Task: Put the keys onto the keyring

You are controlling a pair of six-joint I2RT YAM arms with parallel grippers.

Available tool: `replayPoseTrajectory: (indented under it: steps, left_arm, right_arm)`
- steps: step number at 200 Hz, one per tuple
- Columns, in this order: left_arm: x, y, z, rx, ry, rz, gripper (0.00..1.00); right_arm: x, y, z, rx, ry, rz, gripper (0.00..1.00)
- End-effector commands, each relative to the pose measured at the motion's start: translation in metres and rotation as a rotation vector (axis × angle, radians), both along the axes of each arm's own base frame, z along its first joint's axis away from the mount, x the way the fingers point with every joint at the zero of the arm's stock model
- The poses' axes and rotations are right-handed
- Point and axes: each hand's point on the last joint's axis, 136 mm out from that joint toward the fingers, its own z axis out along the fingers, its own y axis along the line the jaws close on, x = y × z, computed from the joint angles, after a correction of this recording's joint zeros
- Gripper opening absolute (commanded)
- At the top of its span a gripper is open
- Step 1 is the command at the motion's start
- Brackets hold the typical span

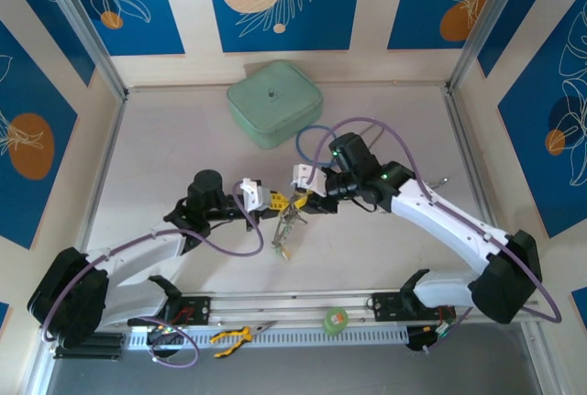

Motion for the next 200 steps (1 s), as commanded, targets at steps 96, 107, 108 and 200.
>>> replayPoseTrajectory:
  steps: [96,107,108,200]
  left_arm:
    - [-0.003,0.002,0.03,-0.169,-0.035,0.026,0.0]
    - [-0.003,0.003,0.03,-0.171,-0.032,0.026,0.0]
    - [-0.003,0.002,0.03,-0.171,-0.032,0.026,0.0]
    - [-0.003,0.002,0.03,-0.181,-0.019,0.025,0.0]
  right_arm:
    - [-0.005,0.021,-0.047,0.12,0.026,-0.16,0.44]
    - [-0.005,0.023,-0.05,0.121,0.021,-0.166,0.44]
    - [-0.005,0.023,-0.05,0.121,0.02,-0.166,0.44]
    - [0.004,0.027,-0.053,0.163,-0.041,-0.234,0.43]
